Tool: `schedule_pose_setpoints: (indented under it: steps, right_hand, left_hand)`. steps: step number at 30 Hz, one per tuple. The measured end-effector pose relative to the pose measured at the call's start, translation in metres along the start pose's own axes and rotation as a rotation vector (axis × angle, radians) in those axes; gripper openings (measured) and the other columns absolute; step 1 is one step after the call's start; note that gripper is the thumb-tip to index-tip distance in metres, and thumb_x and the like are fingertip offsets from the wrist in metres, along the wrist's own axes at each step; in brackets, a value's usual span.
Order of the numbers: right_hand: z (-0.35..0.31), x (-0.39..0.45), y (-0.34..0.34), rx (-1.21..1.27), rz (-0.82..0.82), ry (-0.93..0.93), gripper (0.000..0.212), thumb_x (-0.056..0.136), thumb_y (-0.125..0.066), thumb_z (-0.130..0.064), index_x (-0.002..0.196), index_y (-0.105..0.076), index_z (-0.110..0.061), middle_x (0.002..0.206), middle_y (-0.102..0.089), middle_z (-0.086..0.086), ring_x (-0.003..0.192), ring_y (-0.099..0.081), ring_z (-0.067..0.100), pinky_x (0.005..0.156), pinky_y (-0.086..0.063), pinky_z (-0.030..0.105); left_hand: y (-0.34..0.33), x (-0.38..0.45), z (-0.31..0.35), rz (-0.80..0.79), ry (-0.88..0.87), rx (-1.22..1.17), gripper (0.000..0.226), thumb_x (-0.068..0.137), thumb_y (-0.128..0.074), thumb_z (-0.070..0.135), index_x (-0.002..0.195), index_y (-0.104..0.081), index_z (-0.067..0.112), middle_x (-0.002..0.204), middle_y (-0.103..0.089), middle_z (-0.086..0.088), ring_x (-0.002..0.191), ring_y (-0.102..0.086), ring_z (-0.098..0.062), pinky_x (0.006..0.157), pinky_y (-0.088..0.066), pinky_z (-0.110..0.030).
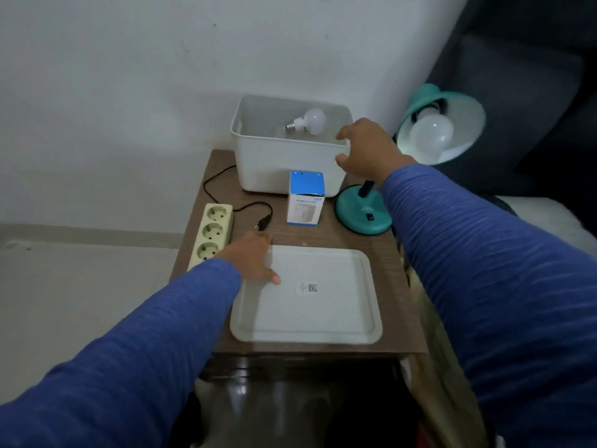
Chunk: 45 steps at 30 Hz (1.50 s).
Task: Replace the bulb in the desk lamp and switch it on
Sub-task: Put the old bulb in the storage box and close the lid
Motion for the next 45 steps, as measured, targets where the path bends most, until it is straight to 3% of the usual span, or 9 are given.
schedule_pose_setpoints:
  steps: [3, 7, 11, 15, 23, 28, 36, 41, 45]
  right_hand:
    - [0.009, -0.040, -0.007, 0.017, -0.005, -0.051, 0.044, 0.087, -0.057, -0.025, 0.129, -0.054, -0.010, 0.133, -0.050, 0.017, 0.122, -0.050, 0.032, 0.102, -0.040, 0.038]
    - [0.021, -0.102, -0.034, 0.117, -0.036, -0.166, 0.043, 0.085, -0.061, -0.025, 0.125, -0.059, -0.010, 0.131, -0.054, 0.017, 0.118, -0.054, 0.032, 0.101, -0.043, 0.037]
    - [0.032, -0.158, -0.085, 0.107, -0.177, -0.259, 0.051, 0.085, -0.061, -0.036, 0.130, -0.054, -0.014, 0.137, -0.053, 0.012, 0.126, -0.050, 0.030, 0.105, -0.040, 0.035]
    - [0.037, -0.194, -0.120, 0.121, -0.324, -0.337, 0.058, 0.087, -0.061, -0.041, 0.139, -0.044, -0.021, 0.145, -0.045, 0.009, 0.134, -0.040, 0.027, 0.108, -0.034, 0.034]
    - [0.039, -0.210, -0.146, 0.054, -0.465, -0.360, 0.073, 0.089, -0.055, -0.047, 0.150, -0.025, -0.020, 0.155, -0.032, 0.009, 0.141, -0.030, 0.030, 0.116, -0.024, 0.039]
    - [0.045, -0.213, -0.141, 0.118, -0.418, -0.408, 0.074, 0.088, -0.058, -0.045, 0.149, -0.027, -0.016, 0.153, -0.033, 0.015, 0.140, -0.032, 0.030, 0.114, -0.026, 0.036]
    - [0.041, -0.195, -0.087, 0.214, -0.137, -0.398, 0.063, 0.087, -0.060, -0.038, 0.139, -0.041, -0.009, 0.141, -0.038, 0.020, 0.131, -0.037, 0.031, 0.107, -0.031, 0.032]
    - [0.021, -0.152, -0.048, 0.256, 0.010, -0.324, 0.059, 0.091, -0.056, -0.033, 0.140, -0.041, -0.006, 0.143, -0.040, 0.019, 0.134, -0.037, 0.032, 0.108, -0.028, 0.032]
    - [0.012, -0.107, -0.027, 0.305, 0.094, -0.311, 0.055, 0.093, -0.054, -0.031, 0.140, -0.042, -0.005, 0.143, -0.041, 0.017, 0.133, -0.039, 0.032, 0.107, -0.028, 0.032]
  left_hand:
    - [-0.002, -0.010, 0.008, 0.042, 0.023, -0.028, 0.093, 0.071, -0.071, 0.055, 0.140, -0.030, 0.008, 0.141, -0.040, -0.014, 0.127, -0.043, -0.029, 0.099, -0.041, -0.038]
    - [-0.021, -0.028, 0.013, 0.059, 0.047, -0.022, 0.098, 0.077, -0.064, 0.057, 0.145, -0.020, 0.003, 0.148, -0.034, -0.016, 0.135, -0.034, -0.029, 0.106, -0.035, -0.036]
    - [-0.050, -0.047, 0.012, 0.006, 0.121, 0.027, 0.106, 0.081, -0.057, 0.060, 0.149, 0.000, 0.003, 0.157, -0.009, -0.021, 0.145, -0.014, -0.033, 0.115, -0.023, -0.037]
    - [-0.065, -0.057, 0.004, 0.027, 0.216, -0.063, 0.107, 0.078, -0.061, 0.059, 0.150, 0.001, 0.007, 0.155, 0.010, -0.026, 0.145, -0.006, -0.040, 0.117, -0.023, -0.044]
    - [-0.072, -0.061, -0.003, 0.147, 0.230, -0.133, 0.097, 0.074, -0.062, 0.062, 0.144, -0.020, 0.008, 0.142, -0.035, -0.023, 0.132, -0.033, -0.037, 0.105, -0.038, -0.044]
    - [-0.064, -0.066, 0.000, 0.216, 0.210, -0.161, 0.084, 0.071, -0.071, 0.055, 0.130, -0.039, 0.006, 0.131, -0.048, -0.018, 0.121, -0.047, -0.032, 0.096, -0.044, -0.038]
    - [-0.005, -0.075, 0.005, 0.440, 0.093, -0.178, 0.070, 0.072, -0.068, 0.055, 0.118, -0.047, 0.007, 0.121, -0.054, -0.019, 0.111, -0.050, -0.034, 0.090, -0.043, -0.039]
    - [0.054, -0.073, -0.007, 0.553, 0.053, -0.180, 0.071, 0.077, -0.063, 0.057, 0.123, -0.046, 0.006, 0.124, -0.052, -0.020, 0.114, -0.049, -0.037, 0.091, -0.041, -0.038]
    - [0.099, -0.055, -0.016, 0.609, 0.023, -0.280, 0.084, 0.079, -0.063, 0.054, 0.143, -0.033, 0.009, 0.140, -0.041, -0.018, 0.129, -0.039, -0.036, 0.105, -0.035, -0.040]
Point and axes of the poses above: each hand's wrist, its own x-axis towards the middle knuckle, its own y-axis out of the back of the hand, z = x × y, the point moved 5 cm from there along x, towards the middle knuckle
